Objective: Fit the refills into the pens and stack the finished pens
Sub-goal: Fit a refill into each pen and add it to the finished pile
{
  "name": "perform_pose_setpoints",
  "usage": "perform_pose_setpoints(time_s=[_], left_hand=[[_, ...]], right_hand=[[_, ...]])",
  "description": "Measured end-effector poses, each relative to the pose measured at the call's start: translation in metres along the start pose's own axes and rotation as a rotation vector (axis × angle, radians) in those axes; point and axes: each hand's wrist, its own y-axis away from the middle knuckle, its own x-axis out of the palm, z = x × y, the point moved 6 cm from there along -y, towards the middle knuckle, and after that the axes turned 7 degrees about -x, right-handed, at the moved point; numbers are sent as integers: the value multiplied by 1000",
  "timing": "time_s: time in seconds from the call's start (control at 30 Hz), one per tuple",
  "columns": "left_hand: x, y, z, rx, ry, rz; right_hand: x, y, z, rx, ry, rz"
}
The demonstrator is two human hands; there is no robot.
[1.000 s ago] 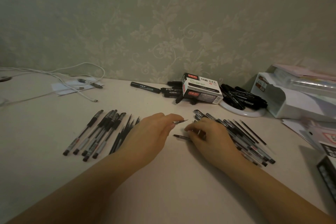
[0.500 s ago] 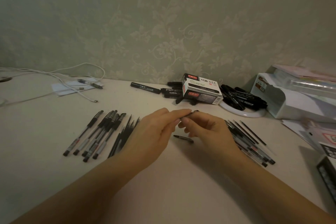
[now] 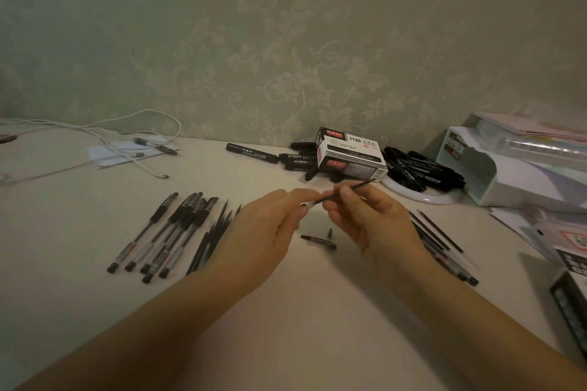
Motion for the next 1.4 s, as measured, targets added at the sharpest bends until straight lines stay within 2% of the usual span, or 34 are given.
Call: perform_pose_setpoints(time_s=[0.1, 0.17, 0.27, 0.37, 0.43, 0.53, 0.83, 0.93, 1.03, 1.17, 1.3, 1.4], left_hand=[[-2, 0, 3, -22, 7, -29], [-3, -1, 5, -38, 4, -38], [-3, -2, 7, -64, 8, -36], [-3, -1, 7, -71, 9, -30], [-2, -1, 8, -82, -6, -22], [-2, -1, 9, -84, -15, -23], [-9, -5, 15, -103, -57, -99], [-21, -9, 27, -194, -107, -172], [-36, -11, 45, -360, -223, -226], [-39, -7, 61, -517, -342, -128], [-32, -3, 63, -523, -502, 8], [-29, -1, 64, -524, -545, 72]], right_hand=[[-15, -9, 15, -103, 53, -148], [-29, -13, 33, -210, 223, -228], [-49, -16, 56, -354, 794, -263], [-53, -19, 62, -400, 1373, -188], [-56, -20, 56, -340, 1610, -150], [-57, -17, 50, -293, 1809, -143], [-60, -17, 46, -214, 1930, -101], [-58, -17, 48, -266, 1894, -118], [-45, -14, 51, -416, 1779, -122], [-14, -5, 45, -562, 1560, 29], [7, 8, 33, -659, 1537, 155], [11, 10, 28, -669, 1524, 181]])
